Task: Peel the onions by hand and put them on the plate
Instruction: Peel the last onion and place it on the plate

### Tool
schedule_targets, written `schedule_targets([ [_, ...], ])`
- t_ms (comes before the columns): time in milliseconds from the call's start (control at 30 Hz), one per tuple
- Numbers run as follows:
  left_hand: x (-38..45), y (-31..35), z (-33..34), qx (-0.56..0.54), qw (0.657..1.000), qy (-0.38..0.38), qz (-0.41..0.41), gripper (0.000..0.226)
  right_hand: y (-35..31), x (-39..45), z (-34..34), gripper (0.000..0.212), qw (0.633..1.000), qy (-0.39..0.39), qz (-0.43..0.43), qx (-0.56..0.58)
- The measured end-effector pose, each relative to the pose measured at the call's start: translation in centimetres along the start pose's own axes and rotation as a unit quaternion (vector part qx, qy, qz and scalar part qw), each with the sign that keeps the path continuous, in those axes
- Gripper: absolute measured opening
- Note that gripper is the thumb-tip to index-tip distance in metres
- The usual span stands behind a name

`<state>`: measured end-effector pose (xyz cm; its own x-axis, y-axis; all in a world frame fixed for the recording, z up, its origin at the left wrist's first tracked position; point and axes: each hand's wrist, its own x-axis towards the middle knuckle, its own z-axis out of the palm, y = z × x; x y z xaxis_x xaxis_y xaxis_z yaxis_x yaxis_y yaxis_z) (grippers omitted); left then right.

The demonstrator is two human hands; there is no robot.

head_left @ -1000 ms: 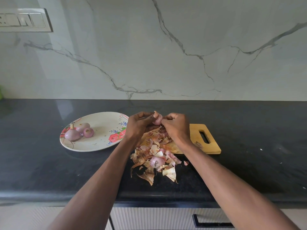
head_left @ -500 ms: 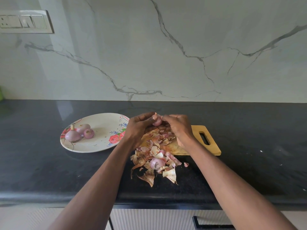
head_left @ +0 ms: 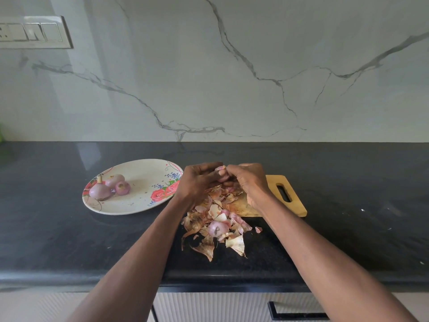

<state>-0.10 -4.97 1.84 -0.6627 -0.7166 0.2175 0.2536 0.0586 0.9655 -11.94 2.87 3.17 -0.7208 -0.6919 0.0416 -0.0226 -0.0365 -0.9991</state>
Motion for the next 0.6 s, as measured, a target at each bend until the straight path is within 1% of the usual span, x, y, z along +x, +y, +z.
schedule_targets([
  [167, -0.05, -0.04, -0.13, 0.028, 1.0, 0.001, 0.002, 0.034, -0.11, -0.29, -0.17, 0.009, 1.0, 0.004, 0.001, -0.002],
  [367, 0.02, -0.21, -0.35, 0.048, 0.999, 0.002, 0.005, 0.033, -0.17, -0.52, -0.28, 0.008, 1.0, -0.01, 0.003, 0.001],
  [400, -0.02, -0.17, -0.31, 0.045, 0.999, 0.005, 0.008, 0.031, -0.19, -0.54, -0.28, 0.008, 1.0, -0.011, 0.003, 0.0],
  [467, -0.11, -0.02, -0.25, 0.004, 1.0, 0.025, 0.008, 0.026, -0.07, -0.35, -0.3, 0.002, 1.0, -0.001, 0.0, -0.006],
  [500, -0.12, 0.05, -0.28, -0.012, 0.999, 0.037, 0.01, 0.024, 0.02, -0.2, -0.32, 0.004, 1.0, 0.006, -0.003, -0.011],
  [533, -0.07, 0.06, -0.32, -0.017, 0.999, 0.049, 0.012, 0.022, 0.12, -0.03, -0.27, 0.006, 1.0, 0.012, -0.006, -0.014],
  [600, 0.1, -0.05, -0.42, -0.006, 0.998, 0.06, 0.02, 0.021, 0.06, 0.19, -0.11, 0.004, 1.0, 0.01, -0.015, -0.016],
])
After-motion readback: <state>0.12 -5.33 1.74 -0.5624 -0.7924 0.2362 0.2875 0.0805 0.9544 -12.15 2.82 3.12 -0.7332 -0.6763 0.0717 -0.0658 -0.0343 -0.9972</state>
